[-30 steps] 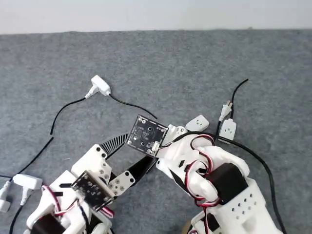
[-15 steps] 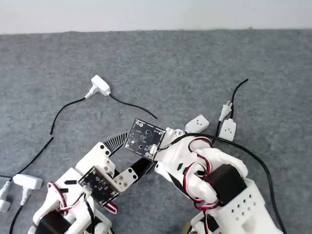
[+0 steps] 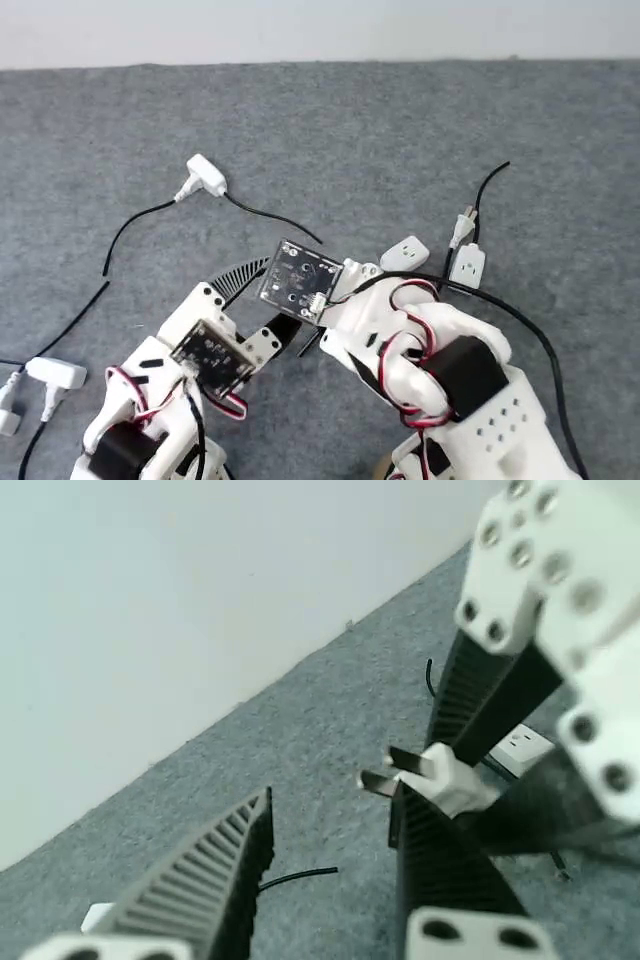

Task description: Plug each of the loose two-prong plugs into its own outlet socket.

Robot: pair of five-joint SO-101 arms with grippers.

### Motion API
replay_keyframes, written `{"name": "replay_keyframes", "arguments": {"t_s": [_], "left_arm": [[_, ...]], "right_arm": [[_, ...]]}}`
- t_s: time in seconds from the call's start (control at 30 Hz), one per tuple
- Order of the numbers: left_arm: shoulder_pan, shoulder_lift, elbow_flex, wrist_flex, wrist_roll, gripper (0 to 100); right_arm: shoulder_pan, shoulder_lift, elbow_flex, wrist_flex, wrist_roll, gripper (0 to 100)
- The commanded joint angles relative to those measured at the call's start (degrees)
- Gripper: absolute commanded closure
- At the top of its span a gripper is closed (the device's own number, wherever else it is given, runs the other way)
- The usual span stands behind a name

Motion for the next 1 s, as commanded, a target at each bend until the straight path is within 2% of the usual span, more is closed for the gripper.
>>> {"name": "replay_keyframes", "arguments": {"t_s": [0.0,0.97], "left_arm": [[-0.53,0.00,1.01,-2.29,-0.62,81],[1.05,-0.09,5.67,-5.01,-0.44,81]], "right_arm": [[0.04,-4.88,-1.14,1.63,-0.70,99.1],[0.22,-6.29,-3.52,5.49,-2.29,99.1]]}}
